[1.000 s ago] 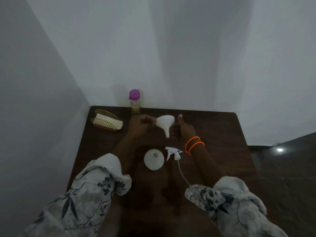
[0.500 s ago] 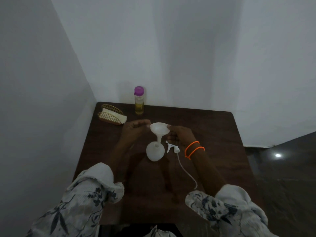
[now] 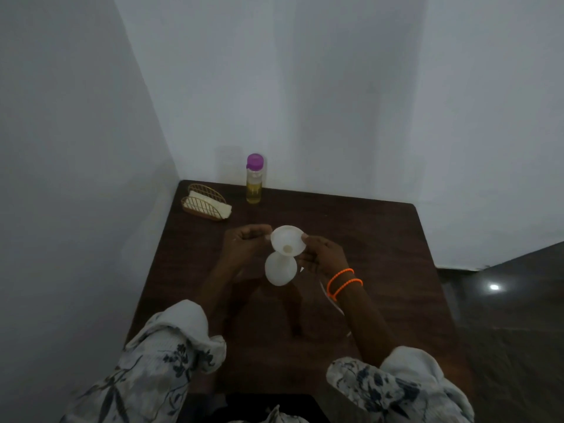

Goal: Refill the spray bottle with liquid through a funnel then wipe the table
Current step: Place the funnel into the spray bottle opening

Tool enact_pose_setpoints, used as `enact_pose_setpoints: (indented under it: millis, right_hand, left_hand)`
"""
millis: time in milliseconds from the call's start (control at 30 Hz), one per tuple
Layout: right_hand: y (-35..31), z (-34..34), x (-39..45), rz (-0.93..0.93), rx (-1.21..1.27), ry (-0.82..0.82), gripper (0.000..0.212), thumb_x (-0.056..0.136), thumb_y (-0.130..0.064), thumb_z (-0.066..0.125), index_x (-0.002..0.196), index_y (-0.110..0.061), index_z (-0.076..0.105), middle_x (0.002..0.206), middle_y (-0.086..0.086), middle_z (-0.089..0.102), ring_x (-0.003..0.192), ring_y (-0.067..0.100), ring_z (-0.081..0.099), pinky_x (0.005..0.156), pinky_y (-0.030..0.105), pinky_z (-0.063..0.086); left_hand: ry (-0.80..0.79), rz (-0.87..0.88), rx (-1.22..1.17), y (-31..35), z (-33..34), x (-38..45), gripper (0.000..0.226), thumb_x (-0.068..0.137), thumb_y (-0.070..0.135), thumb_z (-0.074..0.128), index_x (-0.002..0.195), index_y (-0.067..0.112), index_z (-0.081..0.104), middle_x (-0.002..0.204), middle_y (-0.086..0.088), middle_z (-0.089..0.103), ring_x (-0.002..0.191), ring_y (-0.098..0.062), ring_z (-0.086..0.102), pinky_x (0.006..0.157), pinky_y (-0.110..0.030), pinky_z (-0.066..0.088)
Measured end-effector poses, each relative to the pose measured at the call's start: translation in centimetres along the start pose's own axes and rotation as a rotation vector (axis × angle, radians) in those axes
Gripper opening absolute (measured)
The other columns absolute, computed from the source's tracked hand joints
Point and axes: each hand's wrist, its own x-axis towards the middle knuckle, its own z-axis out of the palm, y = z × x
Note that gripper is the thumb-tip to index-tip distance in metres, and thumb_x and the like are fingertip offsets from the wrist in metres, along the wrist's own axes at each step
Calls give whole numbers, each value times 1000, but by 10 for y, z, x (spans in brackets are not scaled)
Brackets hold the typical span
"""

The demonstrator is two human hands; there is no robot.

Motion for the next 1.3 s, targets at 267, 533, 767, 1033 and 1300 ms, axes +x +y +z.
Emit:
enact_pose_setpoints:
  millis: [267,533,767,1033,1300]
  right_hand:
    - [4,-1,3,26,-46,1,16,87,-18,76,96,-5,74,87,24,67,66,25,68,61,34,60]
    - [15,-10,9,78,-107,-41,28,84,-25,78,104,-6,73,115,30,67,80,27,69,70,37,60]
    - [16,-15,17,79,-149,-49,49,82,-49,76,109,-8,72,106,20,73,85,27,71,65,33,58]
    - [-2,2,55,-74,-267,31,37,89,-36,72,84,1,71,74,12,67,69,21,67,56,27,56]
    - [-28,43,151,-145,-529,-32,26,83,-33,79,88,-8,74,70,9,69,60,16,63,51,26,53]
  left_hand:
    - [3,16,46,-3,-1,3,25,84,3,79,100,22,79,103,3,80,104,-14,75,89,-35,61]
    - [-19,-85,43,-14,-4,1,24,79,7,85,100,20,80,105,0,80,104,-19,75,92,-47,61]
    - [31,-137,-21,-14,-12,8,26,81,1,81,100,18,79,106,-3,79,105,-22,74,93,-46,60]
    - [79,-219,-44,-17,-29,54,24,86,7,79,104,22,78,110,-2,78,110,-20,72,101,-48,57]
    - [202,-222,142,-13,-33,130,22,86,15,81,105,26,75,107,4,76,105,-15,71,99,-44,58]
